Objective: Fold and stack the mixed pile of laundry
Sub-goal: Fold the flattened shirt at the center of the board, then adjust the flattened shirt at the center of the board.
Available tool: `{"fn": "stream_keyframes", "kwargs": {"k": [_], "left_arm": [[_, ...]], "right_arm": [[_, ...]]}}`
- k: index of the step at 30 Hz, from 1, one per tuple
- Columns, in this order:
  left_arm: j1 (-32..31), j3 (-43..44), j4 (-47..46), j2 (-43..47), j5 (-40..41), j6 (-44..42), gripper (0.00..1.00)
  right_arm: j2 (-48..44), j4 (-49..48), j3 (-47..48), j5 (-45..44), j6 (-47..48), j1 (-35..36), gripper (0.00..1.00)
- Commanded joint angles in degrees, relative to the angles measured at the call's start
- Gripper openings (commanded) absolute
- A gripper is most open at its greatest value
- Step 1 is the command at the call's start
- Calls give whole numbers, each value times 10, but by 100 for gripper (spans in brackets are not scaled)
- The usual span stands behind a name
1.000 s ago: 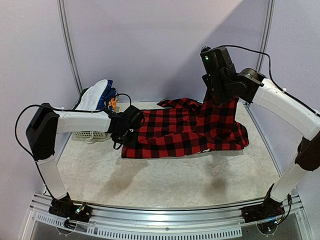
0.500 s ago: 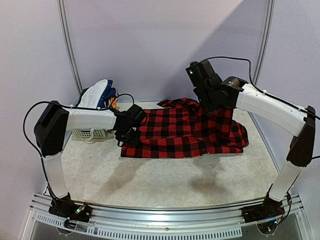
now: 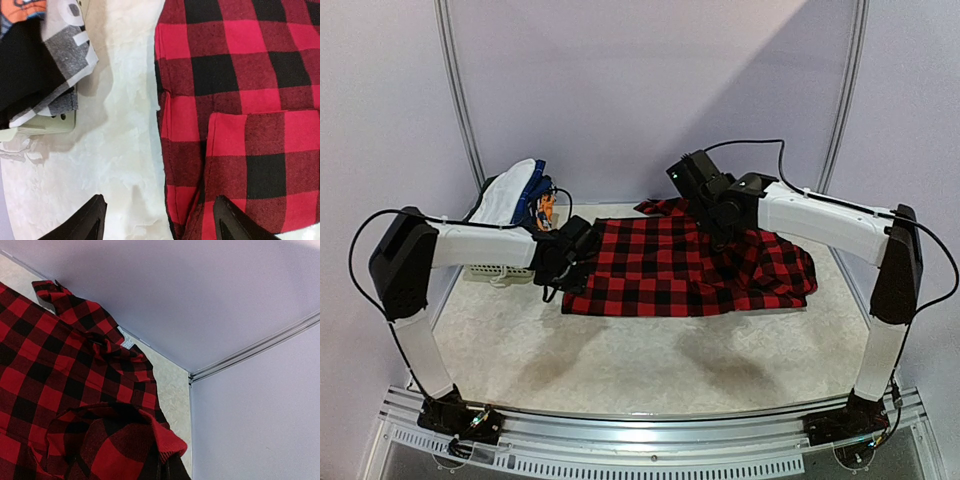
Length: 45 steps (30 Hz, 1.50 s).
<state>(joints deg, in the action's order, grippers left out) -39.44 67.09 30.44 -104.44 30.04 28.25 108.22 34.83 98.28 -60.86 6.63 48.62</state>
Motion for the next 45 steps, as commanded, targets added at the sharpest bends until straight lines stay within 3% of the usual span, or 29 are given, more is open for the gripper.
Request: {"fn": "stream_keyframes", "kwargs": {"k": [1, 5, 9, 14, 19, 21, 23, 27, 38, 45], "left_arm": [[-14, -48, -75, 48, -14, -23, 75], [-13, -86, -99, 71, -36, -16, 74], [-14, -109, -102, 92, -54, -10, 73], [-13, -138, -94, 125, -68, -4, 73], [-13, -175, -113, 156, -91, 3, 73], [-13, -189, -137, 162, -116, -3, 74], [-13, -198, -162, 165, -153, -9, 73], [-16, -198, -205, 161, -222, -14, 73], [-16, -89, -244, 59, -309, -10, 69], [-14, -10, -219, -25, -319, -15, 64]], "right_arm": [[26, 48, 44, 46, -32, -4, 4], [48, 115, 101, 225, -96, -2, 3], [60, 108, 116, 392, -130, 1, 5], [108, 98, 148, 512, -173, 1, 11], [167, 70, 186, 633, -205, 0, 53], [185, 75, 207, 660, -211, -2, 60], [187, 79, 212, 671, -216, -7, 74], [149, 73, 178, 638, -220, -24, 79], [-87, -27, -145, 471, -283, -81, 77], [-217, -76, -345, 469, -340, -129, 71]]}}
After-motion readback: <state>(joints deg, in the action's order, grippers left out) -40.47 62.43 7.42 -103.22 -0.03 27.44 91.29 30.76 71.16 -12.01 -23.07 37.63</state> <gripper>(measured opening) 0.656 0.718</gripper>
